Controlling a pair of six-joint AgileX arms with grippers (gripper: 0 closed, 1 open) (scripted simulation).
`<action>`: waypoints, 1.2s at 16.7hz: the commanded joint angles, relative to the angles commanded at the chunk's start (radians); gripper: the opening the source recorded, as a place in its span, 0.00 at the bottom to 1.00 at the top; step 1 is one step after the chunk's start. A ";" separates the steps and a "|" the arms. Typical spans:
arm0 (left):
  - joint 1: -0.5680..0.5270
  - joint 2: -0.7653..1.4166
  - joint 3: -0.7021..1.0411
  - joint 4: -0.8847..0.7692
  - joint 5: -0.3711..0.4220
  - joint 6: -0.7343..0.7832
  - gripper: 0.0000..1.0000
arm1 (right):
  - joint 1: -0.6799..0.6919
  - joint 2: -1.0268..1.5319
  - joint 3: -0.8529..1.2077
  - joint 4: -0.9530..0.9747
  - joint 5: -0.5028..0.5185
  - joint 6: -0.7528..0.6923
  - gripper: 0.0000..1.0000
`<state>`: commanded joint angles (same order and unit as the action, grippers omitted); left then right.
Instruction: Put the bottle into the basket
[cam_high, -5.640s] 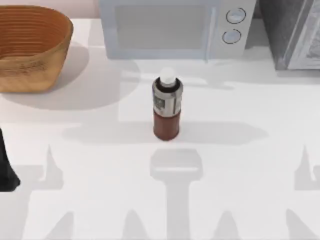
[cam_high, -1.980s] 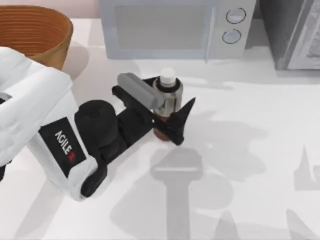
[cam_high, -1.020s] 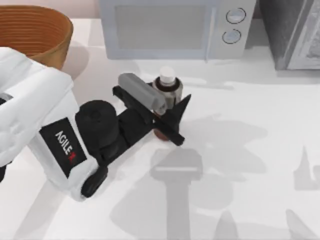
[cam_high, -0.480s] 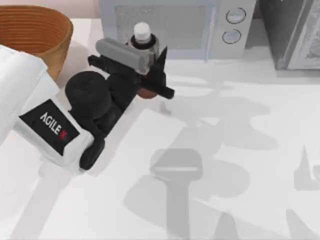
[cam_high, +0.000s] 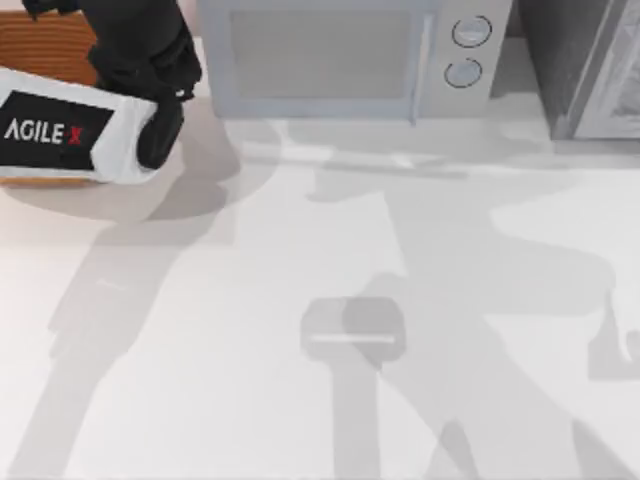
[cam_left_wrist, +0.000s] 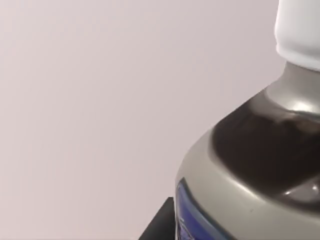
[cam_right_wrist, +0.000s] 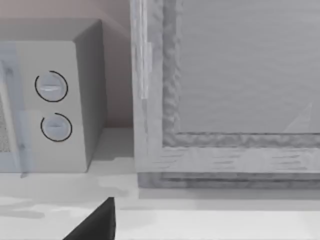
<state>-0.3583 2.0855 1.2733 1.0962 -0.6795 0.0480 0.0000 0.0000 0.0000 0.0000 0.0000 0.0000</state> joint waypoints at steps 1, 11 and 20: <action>0.011 0.001 0.063 -0.064 -0.091 -0.007 0.00 | 0.000 0.000 0.000 0.000 0.000 0.000 1.00; 0.041 0.099 0.639 -0.852 -0.755 -0.180 0.00 | 0.000 0.000 0.000 0.000 0.000 0.000 1.00; 0.009 0.181 0.868 -1.252 -0.941 -0.318 0.00 | 0.000 0.000 0.000 0.000 0.000 0.000 1.00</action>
<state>-0.3491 2.2666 2.1413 -0.1556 -1.6204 -0.2702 0.0000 0.0000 0.0000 0.0000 0.0000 0.0000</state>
